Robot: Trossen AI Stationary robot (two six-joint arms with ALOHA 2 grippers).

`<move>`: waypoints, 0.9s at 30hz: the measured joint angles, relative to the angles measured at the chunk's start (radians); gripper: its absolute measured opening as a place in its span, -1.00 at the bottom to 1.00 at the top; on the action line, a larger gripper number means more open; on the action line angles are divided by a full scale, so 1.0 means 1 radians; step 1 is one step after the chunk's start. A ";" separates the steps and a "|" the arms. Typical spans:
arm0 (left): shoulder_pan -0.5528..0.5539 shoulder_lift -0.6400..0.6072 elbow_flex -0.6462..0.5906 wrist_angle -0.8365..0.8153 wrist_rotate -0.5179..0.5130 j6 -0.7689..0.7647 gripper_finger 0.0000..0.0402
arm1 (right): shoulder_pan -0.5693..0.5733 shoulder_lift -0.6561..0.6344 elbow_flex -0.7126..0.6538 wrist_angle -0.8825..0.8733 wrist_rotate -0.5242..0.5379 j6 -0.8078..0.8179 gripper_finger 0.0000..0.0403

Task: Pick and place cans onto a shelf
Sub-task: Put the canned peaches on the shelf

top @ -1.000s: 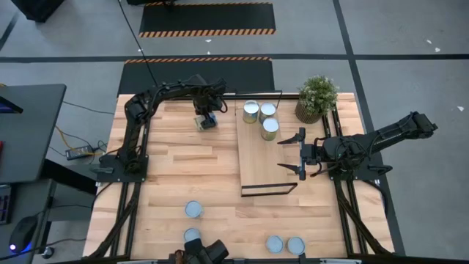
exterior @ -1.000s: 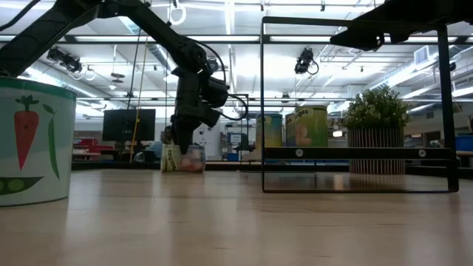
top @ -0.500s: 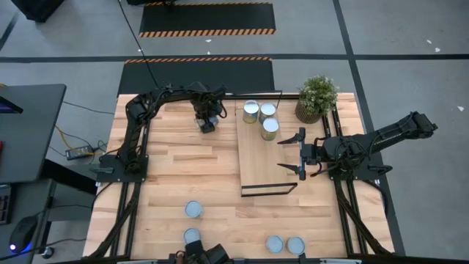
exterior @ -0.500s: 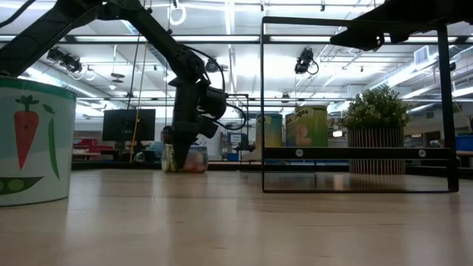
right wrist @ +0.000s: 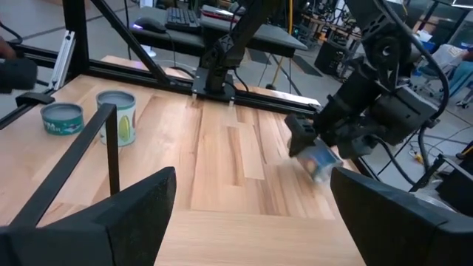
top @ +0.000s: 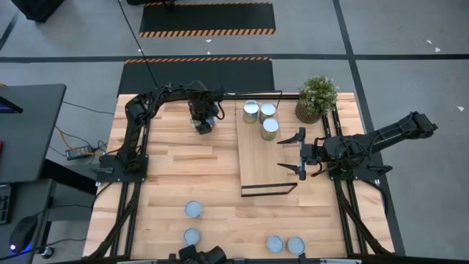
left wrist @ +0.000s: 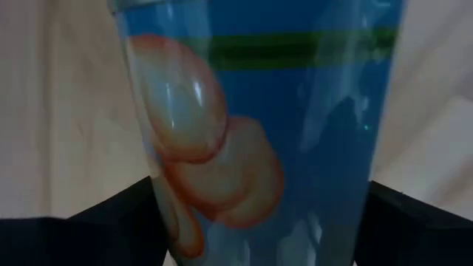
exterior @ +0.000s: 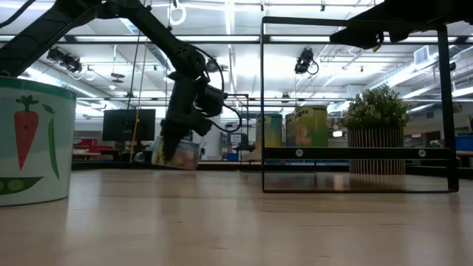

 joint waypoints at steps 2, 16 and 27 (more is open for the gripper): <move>0.000 -0.003 0.024 -0.072 0.045 -0.035 0.57 | 0.000 0.000 0.000 0.001 0.000 -0.001 0.83; -0.086 -0.008 0.226 -0.370 0.566 -0.179 0.59 | -0.003 0.114 0.000 0.124 0.089 -0.071 0.83; -0.239 -0.008 0.410 -0.254 0.613 -0.206 0.61 | -0.004 0.121 0.000 0.137 0.104 -0.082 0.83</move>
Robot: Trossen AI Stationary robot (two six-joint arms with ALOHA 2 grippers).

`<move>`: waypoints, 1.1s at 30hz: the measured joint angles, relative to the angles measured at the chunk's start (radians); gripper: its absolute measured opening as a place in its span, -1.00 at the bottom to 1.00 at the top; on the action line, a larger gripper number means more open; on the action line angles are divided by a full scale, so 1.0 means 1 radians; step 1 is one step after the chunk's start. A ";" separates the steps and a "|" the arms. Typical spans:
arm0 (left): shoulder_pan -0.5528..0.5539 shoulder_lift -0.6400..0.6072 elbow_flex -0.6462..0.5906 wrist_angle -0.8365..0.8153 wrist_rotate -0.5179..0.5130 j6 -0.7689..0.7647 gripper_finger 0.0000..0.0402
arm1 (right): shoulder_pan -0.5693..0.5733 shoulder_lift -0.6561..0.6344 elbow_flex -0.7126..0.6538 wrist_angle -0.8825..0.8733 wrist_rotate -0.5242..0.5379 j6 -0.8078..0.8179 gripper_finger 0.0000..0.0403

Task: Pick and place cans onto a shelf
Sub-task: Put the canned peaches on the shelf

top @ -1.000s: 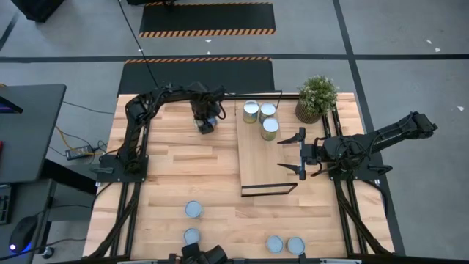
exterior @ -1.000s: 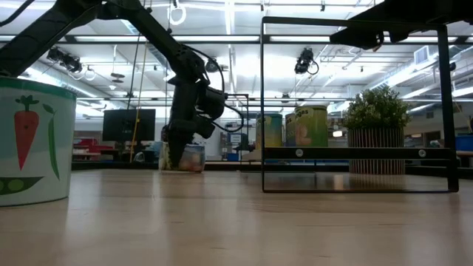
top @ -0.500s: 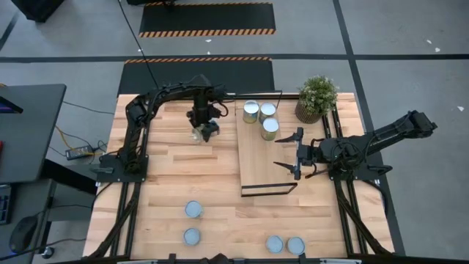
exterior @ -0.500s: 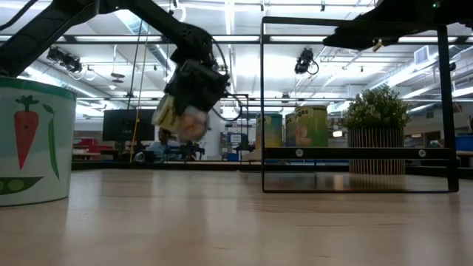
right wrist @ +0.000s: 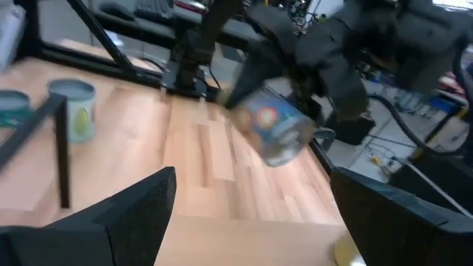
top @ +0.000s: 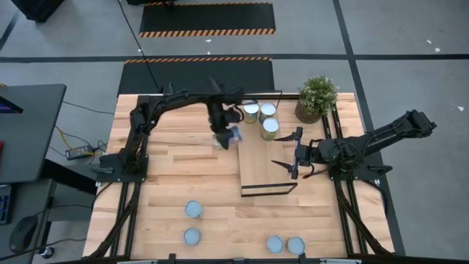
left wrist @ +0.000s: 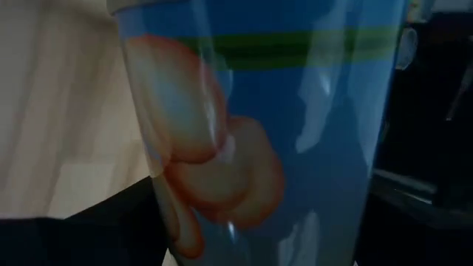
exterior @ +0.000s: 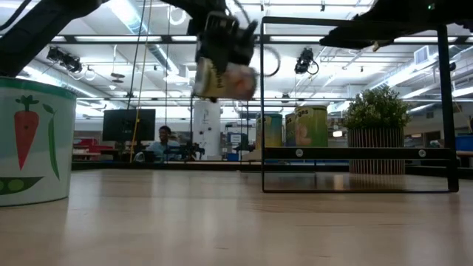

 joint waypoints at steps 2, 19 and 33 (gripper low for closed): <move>-0.035 0.000 0.012 0.053 -0.018 0.010 0.62 | 0.000 0.012 0.000 0.003 0.043 -0.019 0.83; -0.143 0.000 0.032 0.185 -0.015 -0.048 0.62 | 0.026 0.040 0.000 0.061 0.131 -0.231 0.83; -0.056 0.000 0.032 0.302 0.221 -0.137 0.62 | 0.081 0.207 0.000 0.394 0.306 -0.847 0.76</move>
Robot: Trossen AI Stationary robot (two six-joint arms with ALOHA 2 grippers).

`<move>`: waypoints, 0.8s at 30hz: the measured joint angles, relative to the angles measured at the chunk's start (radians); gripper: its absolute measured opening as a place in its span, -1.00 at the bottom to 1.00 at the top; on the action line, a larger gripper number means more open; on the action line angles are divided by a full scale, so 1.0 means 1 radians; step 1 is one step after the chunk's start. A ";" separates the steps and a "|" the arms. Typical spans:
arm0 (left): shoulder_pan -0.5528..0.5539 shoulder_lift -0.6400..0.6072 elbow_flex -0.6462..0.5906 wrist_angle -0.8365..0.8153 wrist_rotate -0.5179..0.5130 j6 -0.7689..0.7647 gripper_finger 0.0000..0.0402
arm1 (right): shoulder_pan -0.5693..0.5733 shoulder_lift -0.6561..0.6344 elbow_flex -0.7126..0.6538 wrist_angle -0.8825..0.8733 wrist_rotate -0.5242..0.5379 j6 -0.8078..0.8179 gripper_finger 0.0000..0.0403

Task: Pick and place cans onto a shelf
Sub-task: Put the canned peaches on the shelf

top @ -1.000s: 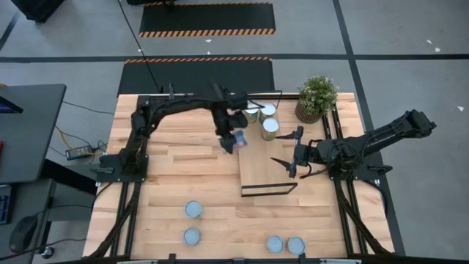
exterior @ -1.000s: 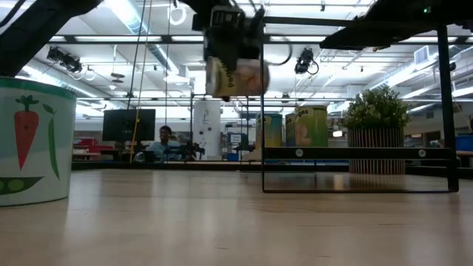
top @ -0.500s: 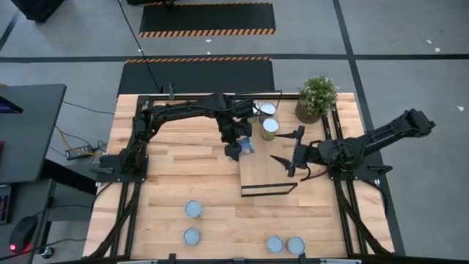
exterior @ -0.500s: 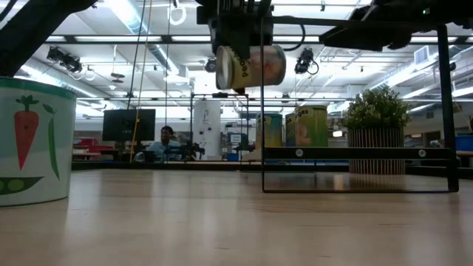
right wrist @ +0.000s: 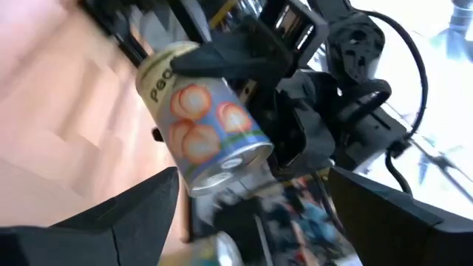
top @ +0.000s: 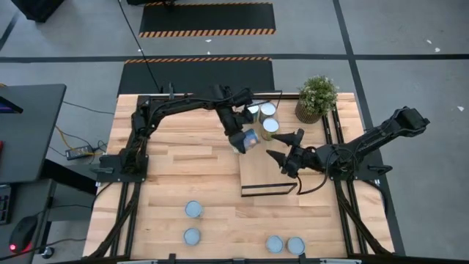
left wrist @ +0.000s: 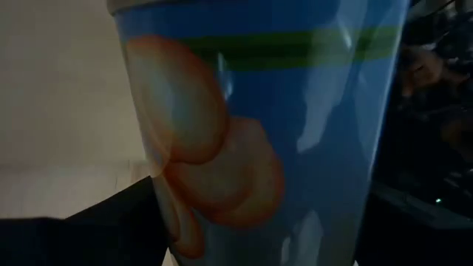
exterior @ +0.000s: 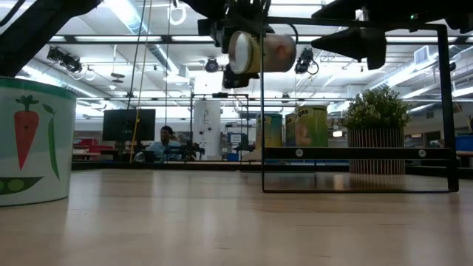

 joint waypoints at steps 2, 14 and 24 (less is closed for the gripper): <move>0.002 0.000 0.000 0.053 0.014 -0.015 0.62 | 0.003 0.011 0.000 0.012 0.036 -0.028 0.75; -0.038 0.000 0.000 0.202 -0.207 0.295 0.62 | 0.002 -0.029 0.000 0.012 0.075 0.302 0.70; -0.080 0.000 0.000 0.275 -0.551 0.517 0.62 | -0.011 -0.186 0.036 -0.276 0.000 0.663 0.70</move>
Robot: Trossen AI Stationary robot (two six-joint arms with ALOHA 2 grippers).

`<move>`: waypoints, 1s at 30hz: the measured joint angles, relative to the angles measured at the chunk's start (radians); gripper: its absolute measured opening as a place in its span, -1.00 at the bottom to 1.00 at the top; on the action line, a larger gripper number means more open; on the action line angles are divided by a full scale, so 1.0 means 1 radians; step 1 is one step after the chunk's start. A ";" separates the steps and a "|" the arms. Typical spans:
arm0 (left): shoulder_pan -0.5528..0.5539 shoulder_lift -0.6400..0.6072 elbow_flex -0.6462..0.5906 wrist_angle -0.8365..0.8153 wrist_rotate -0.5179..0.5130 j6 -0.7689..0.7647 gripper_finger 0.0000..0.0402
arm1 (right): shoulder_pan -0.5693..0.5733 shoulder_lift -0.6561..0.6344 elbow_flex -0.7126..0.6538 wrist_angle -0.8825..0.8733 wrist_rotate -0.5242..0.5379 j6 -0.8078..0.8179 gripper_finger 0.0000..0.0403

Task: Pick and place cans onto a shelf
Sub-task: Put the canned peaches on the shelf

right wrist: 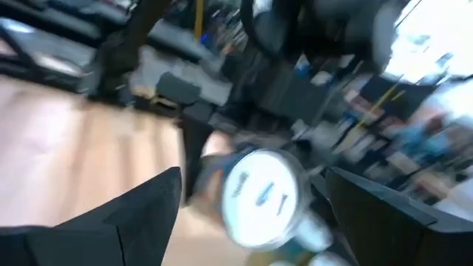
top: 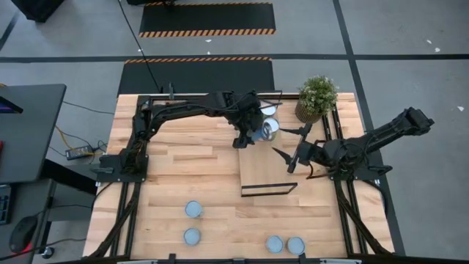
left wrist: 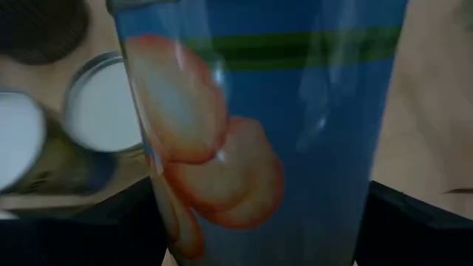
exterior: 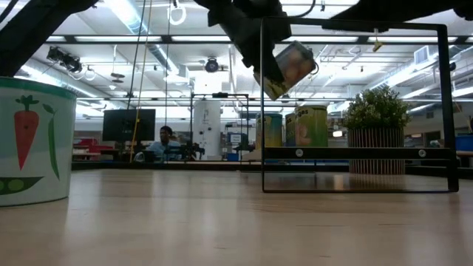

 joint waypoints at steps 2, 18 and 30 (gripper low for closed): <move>-0.019 0.000 0.000 0.000 -0.088 0.037 0.62 | -0.026 -0.009 0.019 -0.099 -0.060 0.101 0.70; -0.095 0.000 0.000 0.050 -0.419 0.158 0.62 | -0.141 -0.045 0.031 -0.115 -0.237 0.074 0.96; -0.136 0.000 0.000 0.182 -0.590 0.198 0.62 | -0.201 -0.034 0.031 -0.201 -0.124 0.060 0.98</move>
